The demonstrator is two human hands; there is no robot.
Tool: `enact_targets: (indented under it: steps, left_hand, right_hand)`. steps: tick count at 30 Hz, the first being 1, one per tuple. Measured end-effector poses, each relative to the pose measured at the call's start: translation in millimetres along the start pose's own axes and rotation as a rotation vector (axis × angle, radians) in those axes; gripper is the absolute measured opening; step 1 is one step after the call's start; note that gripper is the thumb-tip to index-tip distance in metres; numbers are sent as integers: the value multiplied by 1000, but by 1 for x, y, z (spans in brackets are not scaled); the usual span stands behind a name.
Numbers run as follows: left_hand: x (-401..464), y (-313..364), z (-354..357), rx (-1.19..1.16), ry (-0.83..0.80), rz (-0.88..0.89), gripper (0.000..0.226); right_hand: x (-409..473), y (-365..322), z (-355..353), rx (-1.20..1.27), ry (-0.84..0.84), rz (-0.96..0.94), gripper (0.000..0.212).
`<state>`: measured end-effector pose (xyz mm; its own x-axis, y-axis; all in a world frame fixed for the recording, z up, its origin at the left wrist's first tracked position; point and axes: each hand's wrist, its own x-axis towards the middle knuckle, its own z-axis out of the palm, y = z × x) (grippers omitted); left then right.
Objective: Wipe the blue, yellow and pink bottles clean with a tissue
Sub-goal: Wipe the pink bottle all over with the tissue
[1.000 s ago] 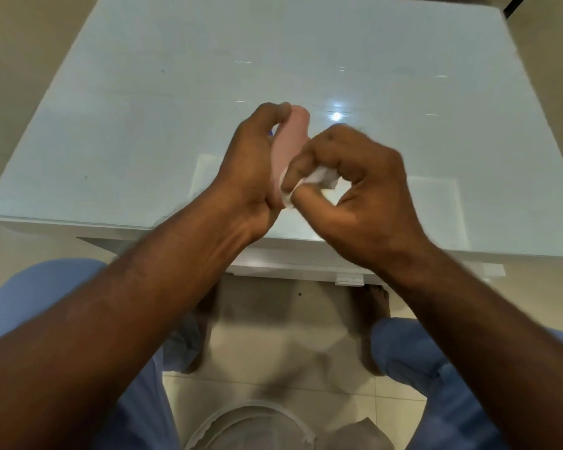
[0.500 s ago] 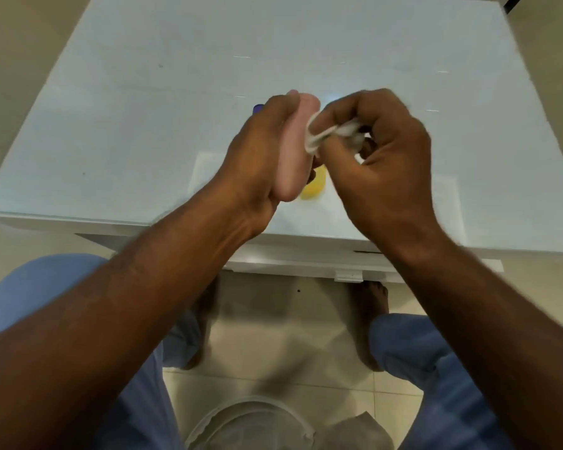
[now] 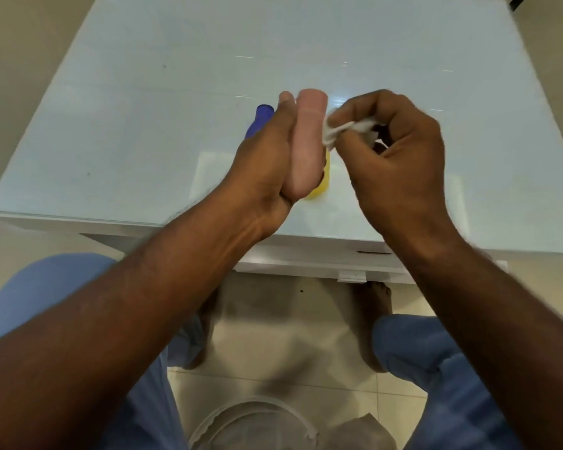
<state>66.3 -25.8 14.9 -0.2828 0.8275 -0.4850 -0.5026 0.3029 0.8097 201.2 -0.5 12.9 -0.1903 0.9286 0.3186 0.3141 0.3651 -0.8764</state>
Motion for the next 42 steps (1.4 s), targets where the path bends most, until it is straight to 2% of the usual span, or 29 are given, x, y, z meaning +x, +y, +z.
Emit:
enact_targets:
  steps: [5, 7, 10, 13, 15, 17, 19, 22, 24, 26, 30, 32, 33, 36, 38, 40, 42]
  left_hand:
    - [-3, 2, -2, 28, 89, -64, 51]
    - [-6, 5, -3, 78, 88, -58, 53]
    - [-7, 3, 0, 206, 28, 16, 70]
    - [-6, -1, 2, 172, -72, 50, 87]
    - [-6, 0, 0, 121, -60, 34, 77]
    - [-5, 4, -3, 134, -13, 57, 53]
    - [-6, 5, -3, 146, -1, 79, 43]
    - [-9, 5, -1, 81, -49, 61, 47]
    - [-10, 4, 0, 79, -86, 49, 65]
    - [-10, 3, 4, -15, -108, 46, 79]
    - [-12, 10, -1, -104, -29, 16, 49]
    - [-8, 10, -6, -71, -16, 35, 44]
    - [-7, 11, -7, -62, -16, 46, 45]
    - [-6, 9, -4, -46, -71, 43, 52]
    - [-6, 5, -1, 20, -89, 38, 53]
    - [-7, 2, -1, 10, -100, 26, 50]
    - [-5, 2, -2, -64, -87, -11, 47]
  right_hand:
    - [-10, -7, 1, -15, -161, -60, 25]
    - [-4, -7, -6, 22, -114, -57, 24]
    - [3, -4, -11, 28, -28, -8, 19]
    - [-5, -5, -6, 26, -86, -40, 22]
    - [-11, -7, -4, 16, -191, -104, 22]
    - [-17, -8, -1, -17, -313, -168, 19]
    - [-18, -8, 0, -35, -296, -176, 18]
    - [-7, -5, -3, 4, -83, -110, 18]
    - [-1, -3, -6, 21, -5, -86, 19]
    - [-4, -3, -3, 33, -33, -91, 23]
    - [-17, -8, 4, 30, -279, -163, 25]
    - [-19, -10, 4, 18, -355, -198, 23]
    - [-18, -10, 3, 19, -321, -191, 23]
    - [-8, -8, -1, 62, -76, -94, 26]
    - [-3, -4, -2, 68, -8, -48, 26]
    - [-7, -3, 1, 89, -99, -35, 23]
    - [-16, -6, 6, 92, -279, -67, 14]
